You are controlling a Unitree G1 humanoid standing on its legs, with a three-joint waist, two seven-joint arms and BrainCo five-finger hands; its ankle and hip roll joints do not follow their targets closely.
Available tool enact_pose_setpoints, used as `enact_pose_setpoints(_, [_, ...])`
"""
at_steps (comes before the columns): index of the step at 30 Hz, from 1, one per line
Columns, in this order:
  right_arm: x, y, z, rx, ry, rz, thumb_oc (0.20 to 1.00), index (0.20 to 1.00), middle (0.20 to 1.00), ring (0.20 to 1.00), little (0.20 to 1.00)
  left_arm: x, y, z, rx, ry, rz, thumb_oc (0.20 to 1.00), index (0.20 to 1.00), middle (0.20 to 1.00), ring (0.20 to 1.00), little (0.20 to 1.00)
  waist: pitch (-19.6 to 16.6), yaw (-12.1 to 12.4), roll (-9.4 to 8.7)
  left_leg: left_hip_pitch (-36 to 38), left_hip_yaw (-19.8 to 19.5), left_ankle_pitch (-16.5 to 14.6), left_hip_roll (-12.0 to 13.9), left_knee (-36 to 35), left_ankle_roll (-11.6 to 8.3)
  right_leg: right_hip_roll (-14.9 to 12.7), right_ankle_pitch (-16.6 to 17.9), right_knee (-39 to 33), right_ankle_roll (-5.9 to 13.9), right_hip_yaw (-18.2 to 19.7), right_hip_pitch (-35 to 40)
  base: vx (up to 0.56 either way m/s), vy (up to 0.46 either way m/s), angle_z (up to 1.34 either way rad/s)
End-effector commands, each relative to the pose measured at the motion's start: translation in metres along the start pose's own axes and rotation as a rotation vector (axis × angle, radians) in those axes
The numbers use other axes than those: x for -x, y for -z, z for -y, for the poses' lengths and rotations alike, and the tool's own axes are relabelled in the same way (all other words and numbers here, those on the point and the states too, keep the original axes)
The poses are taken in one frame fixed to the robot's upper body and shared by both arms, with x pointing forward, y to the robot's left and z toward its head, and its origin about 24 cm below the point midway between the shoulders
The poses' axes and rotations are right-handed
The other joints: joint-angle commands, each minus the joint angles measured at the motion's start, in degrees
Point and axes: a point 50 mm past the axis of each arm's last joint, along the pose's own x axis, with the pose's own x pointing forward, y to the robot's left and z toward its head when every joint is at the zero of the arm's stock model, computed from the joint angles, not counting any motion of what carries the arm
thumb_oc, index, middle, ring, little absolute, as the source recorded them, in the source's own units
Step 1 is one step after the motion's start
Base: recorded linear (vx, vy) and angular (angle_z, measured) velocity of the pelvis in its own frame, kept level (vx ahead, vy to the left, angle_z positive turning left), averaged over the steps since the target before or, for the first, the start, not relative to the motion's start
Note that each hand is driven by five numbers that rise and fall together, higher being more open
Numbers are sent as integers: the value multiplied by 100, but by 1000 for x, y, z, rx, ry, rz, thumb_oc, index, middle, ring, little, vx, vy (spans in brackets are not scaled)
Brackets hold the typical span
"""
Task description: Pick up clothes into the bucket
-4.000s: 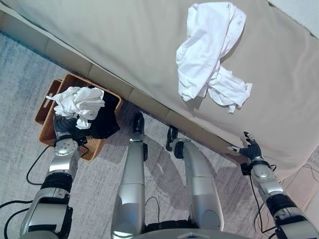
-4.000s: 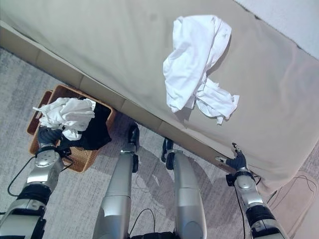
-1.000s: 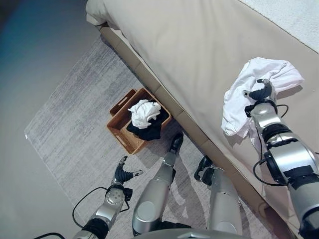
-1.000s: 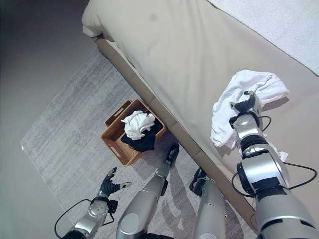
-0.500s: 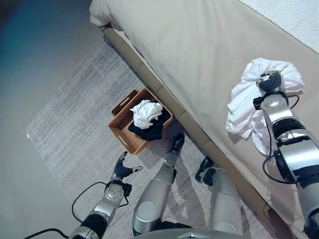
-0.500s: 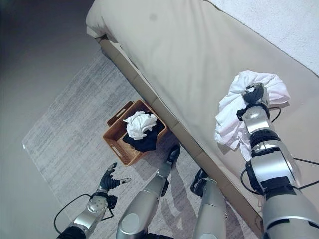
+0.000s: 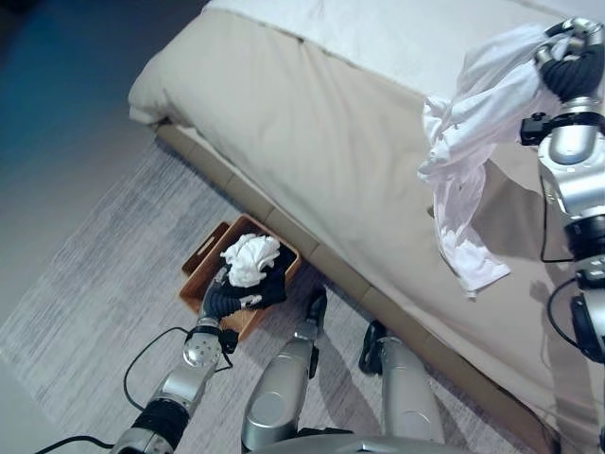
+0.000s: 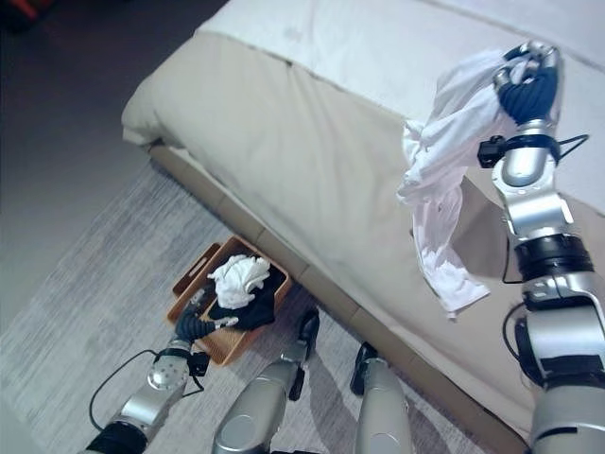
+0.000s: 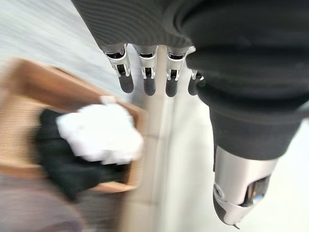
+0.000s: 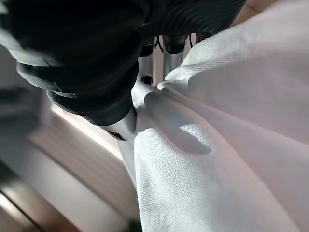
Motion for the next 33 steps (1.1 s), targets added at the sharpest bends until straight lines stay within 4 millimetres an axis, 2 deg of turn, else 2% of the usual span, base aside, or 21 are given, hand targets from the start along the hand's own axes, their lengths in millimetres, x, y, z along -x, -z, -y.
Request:
enact_pose_setpoints(1, [-8, -37, 22, 6, 42, 211, 200, 200, 200, 200, 200, 4, -15, -4, 91, 20, 85, 1000, 1000, 1000, 1000, 1000, -623, -66, -178, 364, 205, -489, -98, 152, 186, -31, 1088, -1343, 406, 363, 492, 111, 53, -44])
enact_pose_setpoints(3, [-4, -44, 21, -18, 17, 247, 200, 200, 200, 200, 200, 0, -34, -5, 121, 34, 155, 1000, 1000, 1000, 1000, 1000, -804, -155, -240, 612, 322, -579, -83, 67, 195, 31, 1091, -1503, 442, 456, 708, 133, 25, -34])
enact_pose_setpoints(4, [4, -48, 21, -54, -20, 278, 200, 200, 200, 200, 200, -2, -54, -5, 120, 46, 237, 1000, 1000, 1000, 1000, 1000, -1018, -235, -287, 772, 423, -622, -32, -37, 195, 79, 1146, -1714, 489, 531, 865, 139, 15, -37])
enact_pose_setpoints(5, [6, -51, 20, -70, -40, 294, 200, 200, 200, 200, 200, -2, -65, -3, 135, 71, 281, 1000, 1000, 1000, 1000, 1000, -1124, -272, -309, 800, 465, -605, -7, -70, 195, 104, 1214, -1824, 509, 573, 908, 89, 17, -34])
enact_pose_setpoints(6, [7, -51, 20, -70, -41, 292, 200, 200, 200, 200, 200, -2, -65, -3, 135, 72, 280, 1000, 1000, 1000, 1000, 1000, -1129, -258, -311, 808, 472, -607, -2, -79, 196, 110, 1225, -1845, 509, 579, 920, 85, 17, -33])
enact_pose_setpoints(7, [12, -54, 15, -113, -89, 307, 200, 200, 200, 200, 200, -2, -89, 0, 166, 131, 373, 1000, 1000, 1000, 1000, 1000, -1332, -314, -334, 961, 592, -661, 39, -143, 192, 146, 1267, -1981, 557, 642, 1044, 75, 11, -13])
enact_pose_setpoints(8, [12, -53, 15, -114, -90, 305, 200, 200, 200, 200, 200, -2, -89, -1, 166, 132, 371, 1000, 1000, 1000, 1000, 1000, -1334, -301, -337, 971, 603, -664, 44, -152, 193, 152, 1275, -1998, 558, 653, 1053, 163, 25, -25])
enact_pose_setpoints(9, [19, -57, 2, -142, -180, 319, 200, 200, 200, 200, 200, -2, -114, 2, 187, 200, 466, 1000, 1000, 1000, 1000, 1000, -1553, -362, -368, 1127, 739, -722, 86, -211, 186, 174, 1318, -2113, 600, 752, 1171, 136, 18, -36])
enact_pose_setpoints(11, [24, -61, -11, -151, -276, 326, 200, 200, 200, 200, 200, -2, -140, 5, 183, 266, 560, 1000, 1000, 1000, 1000, 1000, -1748, -404, -409, 1295, 899, -788, 135, -252, 182, 199, 1370, -2231, 638, 865, 1299, 122, 8, -54])
enact_pose_setpoints(12, [24, -61, -11, -151, -277, 326, 200, 200, 200, 200, 200, -2, -140, 5, 184, 266, 560, 1000, 1000, 1000, 1000, 1000, -1740, -391, -407, 1309, 914, -793, 138, -258, 182, 204, 1374, -2241, 639, 879, 1309, 70, 0, -48])
enact_pose_setpoints(13, [28, -63, -19, -154, -327, 331, 200, 200, 200, 200, 200, -1, -155, 7, 168, 303, 612, 1000, 1000, 1000, 1000, 1000, -1830, -439, -418, 1369, 980, -822, 154, -261, 182, 223, 1385, -2269, 642, 941, 1353, 64, 1, -40])
enact_pose_setpoints(17, [39, -75, -45, -101, -543, 369, 200, 200, 200, 200, 200, -3, -193, 23, 167, 440, 713, 1000, 1000, 1000, 1000, 1000, -2081, -533, -465, 1609, 1282, -952, 217, -249, 186, 281, 1428, -2346, 681, 1197, 1486, 78, -4, -40])
enact_pose_setpoints(20, [48, -78, -59, -63, -663, 389, 200, 200, 200, 200, 200, -2, -202, 40, 198, 539, 717, 1000, 1000, 1000, 1000, 1000, -2180, -557, -472, 1783, 1418, -1014, 242, -251, 194, 320, 1413, -2343, 672, 1309, 1597, 80, -11, -41])
enact_pose_setpoints(21, [56, -80, -68, -52, -739, 398, 200, 200, 200, 200, 200, -1, -206, 54, 202, 606, 705, 1000, 1000, 1000, 1000, 1000, -2253, -608, -493, 1860, 1450, -1049, 252, -233, 204, 329, 1402, -2334, 671, 1344, 1681, 46, -14, -22])
enact_pose_setpoints(23, [58, -82, -70, -55, -760, 408, 200, 200, 200, 200, 200, -1, -207, 58, 192, 621, 710, 1000, 1000, 1000, 1000, 1000, -2271, -613, -492, 1901, 1465, -1064, 250, -237, 205, 333, 1397, -2351, 670, 1349, 1723, 38, -18, -11])
enact_pose_setpoints(24, [69, -86, -77, -83, -844, 426, 200, 200, 200, 200, 200, 0, -208, 68, 168, 668, 705, 1000, 1000, 1000, 1000, 1000, -2322, -636, -496, 1951, 1478, -1078, 254, -233, 204, 333, 1396, -2390, 673, 1353, 1782, 30, -18, -13])
enact_pose_setpoints(26, [72, -88, -78, -89, -860, 433, 200, 200, 200, 200, 200, 0, -208, 71, 167, 677, 702, 1000, 1000, 1000, 1000, 1000, -2338, -635, -495, 1977, 1480, -1082, 258, -239, 203, 328, 1396, -2407, 672, 1344, 1816, 26, -19, -13])
enact_pose_setpoints(27, [84, -95, -83, -131, -930, 462, 200, 200, 200, 200, 200, 0, -207, 81, 165, 713, 680, 1000, 1000, 1000, 1000, 1000, -2380, -639, -499, 2008, 1482, -1081, 265, -250, 198, 322, 1391, -2442, 673, 1310, 1861, 22, -22, -5])
enact_pose_setpoints(31, [100, -109, -86, -189, -998, 531, 200, 200, 200, 200, 200, -3, -203, 91, 164, 727, 644, 1000, 1000, 1000, 1000, 1000, -2407, -646, -483, 2047, 1464, -1069, 270, -271, 194, 311, 1390, -2483, 669, 1277, 1930, 4, -6, -1])
enact_pose_setpoints(33, [115, -127, -86, -297, -1040, 603, 200, 200, 200, 200, 200, -10, -198, 98, 147, 706, 607, 1000, 1000, 1000, 1000, 1000, -2399, -637, -469, 2067, 1427, -1048, 274, -302, 191, 298, 1387, -2515, 661, 1228, 1977, 0, 0, 0])
